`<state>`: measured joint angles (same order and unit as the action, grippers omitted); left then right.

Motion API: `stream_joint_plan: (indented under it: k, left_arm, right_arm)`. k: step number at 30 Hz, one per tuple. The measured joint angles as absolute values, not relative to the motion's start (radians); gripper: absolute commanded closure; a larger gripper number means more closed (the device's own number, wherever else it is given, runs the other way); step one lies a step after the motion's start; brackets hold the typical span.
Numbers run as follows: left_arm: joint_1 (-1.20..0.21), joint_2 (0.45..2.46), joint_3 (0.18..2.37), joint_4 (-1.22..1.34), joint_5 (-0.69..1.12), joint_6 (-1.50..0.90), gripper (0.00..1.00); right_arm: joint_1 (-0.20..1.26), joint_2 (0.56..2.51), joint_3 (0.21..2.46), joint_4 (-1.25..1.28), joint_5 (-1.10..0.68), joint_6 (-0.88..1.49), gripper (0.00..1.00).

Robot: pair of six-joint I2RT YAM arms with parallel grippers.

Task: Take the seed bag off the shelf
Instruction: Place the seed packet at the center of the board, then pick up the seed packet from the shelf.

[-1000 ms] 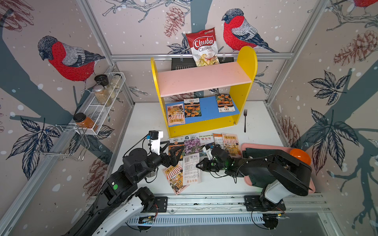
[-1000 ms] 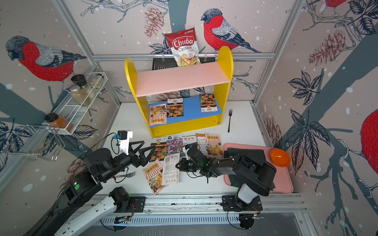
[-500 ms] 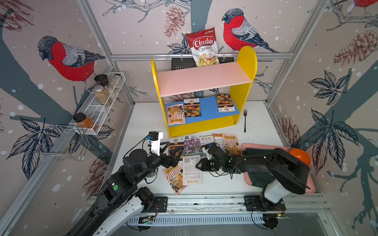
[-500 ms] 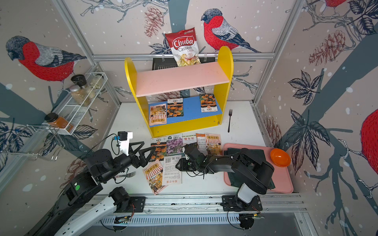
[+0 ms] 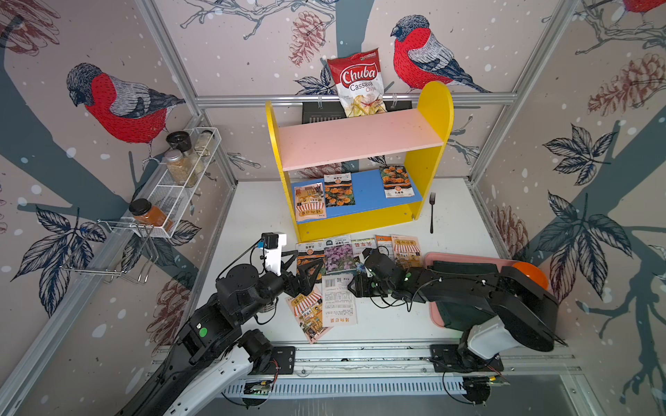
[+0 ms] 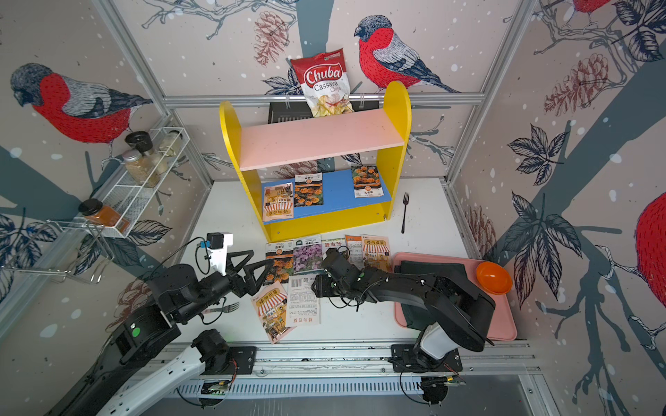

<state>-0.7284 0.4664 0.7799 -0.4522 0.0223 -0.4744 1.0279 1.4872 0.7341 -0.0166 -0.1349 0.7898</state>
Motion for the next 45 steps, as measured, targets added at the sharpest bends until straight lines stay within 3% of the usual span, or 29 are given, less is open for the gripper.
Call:
stream_joint_plan:
  k: [7,15,22,35,45]
  left_arm:
    - [-0.728,0.511,0.783,-0.443,0.024,-0.476,0.02]
    - [-0.728,0.607,0.806,-0.396,0.035,-0.484,0.02]
    - [-0.728,0.708,0.820,-0.343,0.050,-0.496,0.02]
    - [-0.728,0.866,0.843,-0.244,0.021,-0.522,0.01]
    - [-0.728,0.874,0.839,-0.242,-0.092,-0.573,0.02]
  right_arm:
    - [1.003,1.271,0.730,-0.015,-0.194,0.756,0.00]
    - [0.871,0.998,0.738,-0.087,-0.178,0.693,0.00]
    - [0.659,0.849,0.776,-0.196,-0.148,0.599,0.00]
    - [0.404,0.937,0.828,-0.183,-0.290,0.483,0.04]
    - [0.461,1.178,1.012,-0.139,-0.327,0.418,0.11]
